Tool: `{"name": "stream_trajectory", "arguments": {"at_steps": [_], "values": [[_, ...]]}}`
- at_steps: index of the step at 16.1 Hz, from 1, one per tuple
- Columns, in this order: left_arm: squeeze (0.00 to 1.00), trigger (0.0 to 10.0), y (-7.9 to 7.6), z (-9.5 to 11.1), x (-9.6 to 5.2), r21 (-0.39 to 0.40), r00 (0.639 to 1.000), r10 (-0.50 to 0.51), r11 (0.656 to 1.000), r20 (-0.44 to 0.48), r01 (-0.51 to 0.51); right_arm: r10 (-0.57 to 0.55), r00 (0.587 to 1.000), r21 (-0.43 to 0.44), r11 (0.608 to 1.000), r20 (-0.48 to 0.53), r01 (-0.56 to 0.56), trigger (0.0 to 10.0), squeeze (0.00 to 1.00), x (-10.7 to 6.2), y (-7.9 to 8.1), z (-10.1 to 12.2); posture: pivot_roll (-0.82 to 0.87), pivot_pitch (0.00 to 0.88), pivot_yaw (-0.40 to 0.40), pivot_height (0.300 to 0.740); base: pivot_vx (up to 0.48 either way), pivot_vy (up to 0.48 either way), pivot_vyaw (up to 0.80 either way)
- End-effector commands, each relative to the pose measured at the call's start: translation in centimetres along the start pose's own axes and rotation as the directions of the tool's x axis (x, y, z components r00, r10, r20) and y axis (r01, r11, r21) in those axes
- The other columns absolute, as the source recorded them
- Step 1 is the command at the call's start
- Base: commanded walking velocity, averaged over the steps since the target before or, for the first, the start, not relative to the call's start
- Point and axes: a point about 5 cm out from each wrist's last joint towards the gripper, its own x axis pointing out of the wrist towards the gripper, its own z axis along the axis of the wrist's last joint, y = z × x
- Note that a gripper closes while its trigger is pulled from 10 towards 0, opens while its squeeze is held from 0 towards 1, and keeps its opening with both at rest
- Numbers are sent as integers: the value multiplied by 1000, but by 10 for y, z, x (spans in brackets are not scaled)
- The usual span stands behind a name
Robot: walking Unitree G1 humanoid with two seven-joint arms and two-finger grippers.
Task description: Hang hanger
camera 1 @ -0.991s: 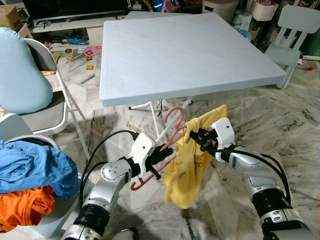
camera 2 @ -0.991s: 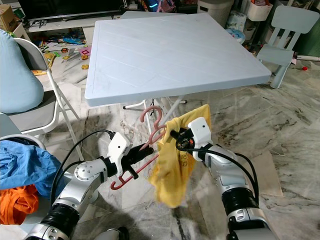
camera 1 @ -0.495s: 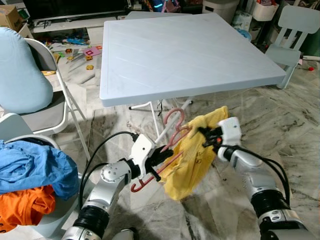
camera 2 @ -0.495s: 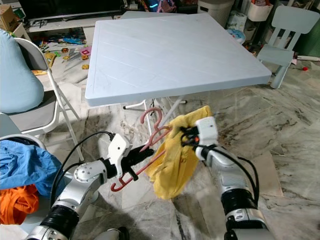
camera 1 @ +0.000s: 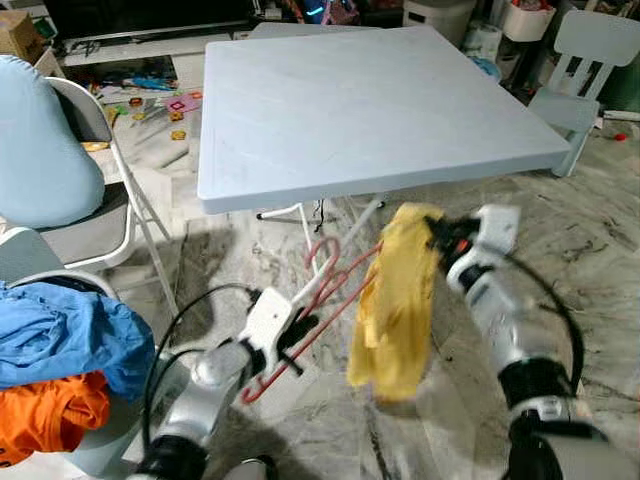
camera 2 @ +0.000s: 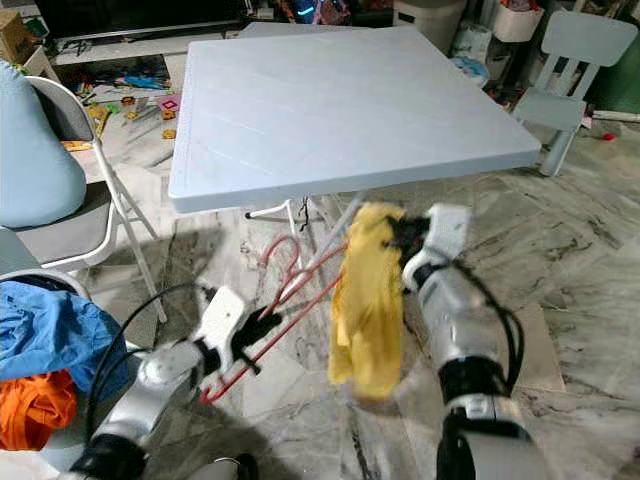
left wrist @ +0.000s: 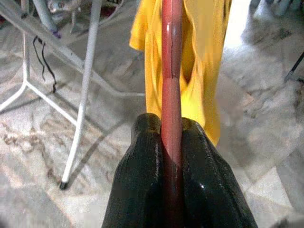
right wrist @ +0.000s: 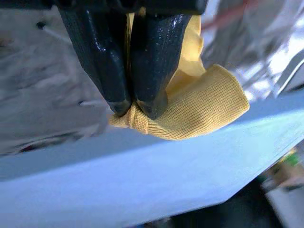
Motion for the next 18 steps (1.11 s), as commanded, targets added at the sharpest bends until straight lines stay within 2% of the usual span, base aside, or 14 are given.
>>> {"name": "stream_trajectory", "arguments": {"at_steps": [1,3,4,6,7,8,10,11,12,13,15,17,18], "values": [[0,0,-3,4,-4,26,999,-26,999,23,25,-106,992,-19,994,68,108,0,0,6,-8,17,17,34,10,740,0,0,0],[0,0,-6,6,-10,50,998,-47,998,33,46,-209,975,-104,971,74,216,0,0,6,-17,18,21,34,10,740,0,0,0],[0,0,-5,8,-14,58,998,-39,998,43,36,-263,963,-114,957,60,268,0,0,6,-22,16,21,34,10,740,0,0,0],[0,0,-4,16,-24,16,993,12,1000,122,-14,-363,931,-142,920,36,365,0,0,1,-34,10,36,33,9,740,0,0,0],[0,0,-4,17,-26,-6,987,46,999,151,-46,-397,917,-156,905,25,396,0,0,-1,-38,6,39,32,8,740,0,0,0],[0,0,-1,16,-28,-61,979,111,993,172,-102,-421,907,-149,897,5,417,0,0,-3,-41,1,38,32,8,740,0,0,0],[0,0,5,10,-27,-106,959,236,969,154,-221,-441,897,-128,891,-18,436,0,0,-8,-43,-10,37,31,8,740,0,0,0],[0,1529,8,6,-25,-120,944,305,949,125,-291,-439,898,-129,892,-22,433,0,0,-12,-42,-17,43,35,6,740,0,0,0],[0,3647,10,2,-25,-109,934,344,936,95,-334,-439,898,-131,892,-22,433,0,0,-15,-40,-22,49,38,3,740,0,0,0],[0,10000,14,-4,-24,-111,925,375,923,58,-367,-425,904,-137,898,-31,418,0,0,-18,-36,-31,50,40,1,740,0,0,0],[0,10000,22,-30,-28,-117,895,439,888,-74,-445,-369,927,-155,922,-71,355,0,0,-31,-23,-58,45,51,12,740,0,0,0],[0,10000,23,-46,-34,-115,870,472,865,-143,-488,-369,925,-140,924,-93,355,0,0,-41,-22,-71,36,57,25,740,0,0,0],[0,10000,28,-59,-37,-67,837,503,847,-217,-527,-358,928,-158,927,-105,340,1569,0,-45,-22,-78,29,61,36,740,0,0,0]]}}
